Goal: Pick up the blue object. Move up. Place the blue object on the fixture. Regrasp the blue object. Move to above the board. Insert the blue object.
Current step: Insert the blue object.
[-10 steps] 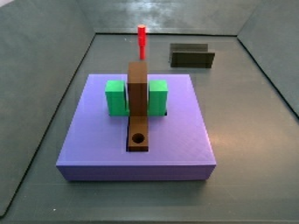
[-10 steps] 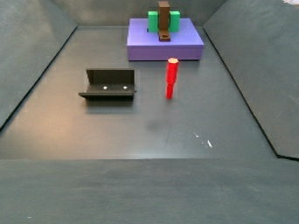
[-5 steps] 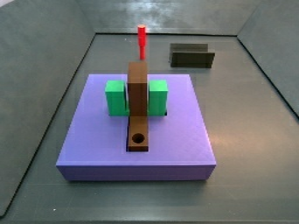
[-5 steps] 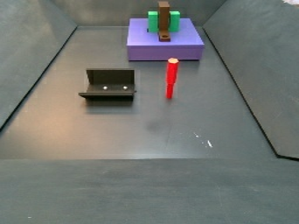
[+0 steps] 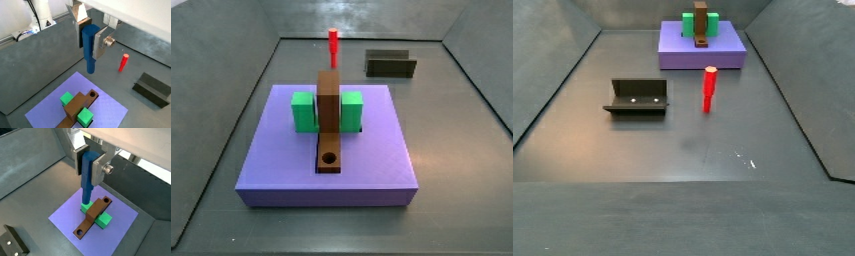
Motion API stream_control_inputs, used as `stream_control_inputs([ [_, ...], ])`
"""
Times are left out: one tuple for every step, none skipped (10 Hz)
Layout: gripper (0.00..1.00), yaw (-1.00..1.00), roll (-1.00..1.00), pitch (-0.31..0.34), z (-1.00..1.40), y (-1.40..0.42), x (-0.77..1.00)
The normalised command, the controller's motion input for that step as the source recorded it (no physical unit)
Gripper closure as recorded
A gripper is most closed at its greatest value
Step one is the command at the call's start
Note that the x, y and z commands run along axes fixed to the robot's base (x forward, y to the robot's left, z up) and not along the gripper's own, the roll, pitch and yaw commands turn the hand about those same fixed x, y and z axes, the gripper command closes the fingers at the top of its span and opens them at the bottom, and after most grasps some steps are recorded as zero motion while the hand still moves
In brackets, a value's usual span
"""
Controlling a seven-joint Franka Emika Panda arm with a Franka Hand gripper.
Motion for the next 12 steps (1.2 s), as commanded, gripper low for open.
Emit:
stream_control_inputs([
  [1.0, 0.0, 0.08, -0.066, -0.42, -0.32, -0.02],
  [1.0, 0.0, 0.09, -0.097, -0.56, -0.48, 0.0],
  [1.0, 0.02, 0.03, -0.099, -0.47, -0.47, 0.0],
  [1.0, 0.12, 0.01, -0.063, -0.2, -0.61, 0.01],
  [1.0, 0.17, -0.01, -0.071, -0.23, -0.63, 0.1],
  [1.0, 0.18, -0.06, -0.107, -0.33, -0.57, 0.09],
  [1.0, 0.21, -0.09, -0.121, -0.33, -0.53, 0.13],
  [1.0, 0.19, -0.13, -0.174, -0.48, -0.43, 0.03],
  [1.0, 0.15, -0.14, -0.21, -0.56, -0.34, 0.0],
  [1.0, 0.16, -0.14, -0.213, -0.55, -0.31, 0.0],
  [1.0, 0.19, -0.15, -0.219, -0.56, -0.24, 0.01],
  [1.0, 0.19, -0.15, -0.221, -0.56, -0.21, 0.01],
])
